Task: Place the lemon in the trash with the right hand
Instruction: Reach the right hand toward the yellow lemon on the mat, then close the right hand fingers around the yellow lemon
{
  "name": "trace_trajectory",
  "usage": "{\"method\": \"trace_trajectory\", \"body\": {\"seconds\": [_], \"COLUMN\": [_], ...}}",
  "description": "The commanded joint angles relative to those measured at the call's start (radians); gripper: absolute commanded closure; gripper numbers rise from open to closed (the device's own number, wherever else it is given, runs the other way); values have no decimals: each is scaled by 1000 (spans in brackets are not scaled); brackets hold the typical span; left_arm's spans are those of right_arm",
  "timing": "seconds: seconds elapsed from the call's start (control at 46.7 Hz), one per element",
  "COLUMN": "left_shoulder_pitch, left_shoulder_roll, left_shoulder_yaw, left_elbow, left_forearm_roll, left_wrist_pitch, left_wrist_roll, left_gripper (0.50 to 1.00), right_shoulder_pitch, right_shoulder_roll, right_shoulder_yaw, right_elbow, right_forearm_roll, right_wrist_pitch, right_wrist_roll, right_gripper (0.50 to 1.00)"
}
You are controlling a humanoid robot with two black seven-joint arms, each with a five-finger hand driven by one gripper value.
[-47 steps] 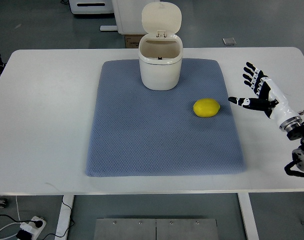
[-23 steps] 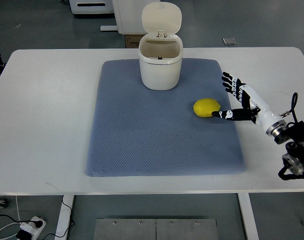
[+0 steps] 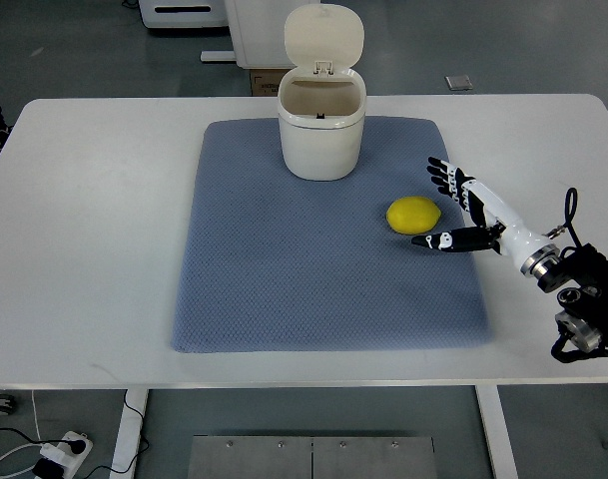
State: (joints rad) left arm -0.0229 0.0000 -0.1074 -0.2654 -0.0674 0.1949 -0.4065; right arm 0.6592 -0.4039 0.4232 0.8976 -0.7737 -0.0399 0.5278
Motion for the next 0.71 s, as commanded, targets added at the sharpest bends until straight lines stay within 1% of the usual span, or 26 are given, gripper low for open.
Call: {"method": "trace_trajectory", "body": {"seconds": [0.0, 0.064, 0.171, 0.3, 0.449, 0.685], "left_shoulder_pitch": [0, 0, 1, 1, 0, 1], "left_shoulder_roll": [0, 0, 0, 0, 0, 0], "left_shoulder_yaw": [0, 0, 0, 0, 0, 0], "left_elbow": [0, 0, 0, 0, 0, 0], "left_forearm_roll": [0, 0, 0, 0, 0, 0], "left_wrist_pitch": [0, 0, 0, 0, 0, 0], "left_wrist_roll": [0, 0, 0, 0, 0, 0], "left_gripper": [500, 500, 500, 500, 500, 500], "right_shoulder_pitch": [2, 3, 7, 7, 7, 7], "right_shoulder_roll": [4, 5, 7, 8, 13, 17], "right_shoulder_yaw": [-7, -14, -18, -24, -47, -49], "right_elbow": [-5, -11, -29, -40, -43, -43], "right_forearm_roll": [1, 1, 1, 5, 22, 22], "right_wrist_pitch": [-8, -8, -9, -9, -9, -23], "right_wrist_roll": [0, 0, 0, 0, 1, 5], "right_gripper": [544, 561, 617, 647, 661, 664]}}
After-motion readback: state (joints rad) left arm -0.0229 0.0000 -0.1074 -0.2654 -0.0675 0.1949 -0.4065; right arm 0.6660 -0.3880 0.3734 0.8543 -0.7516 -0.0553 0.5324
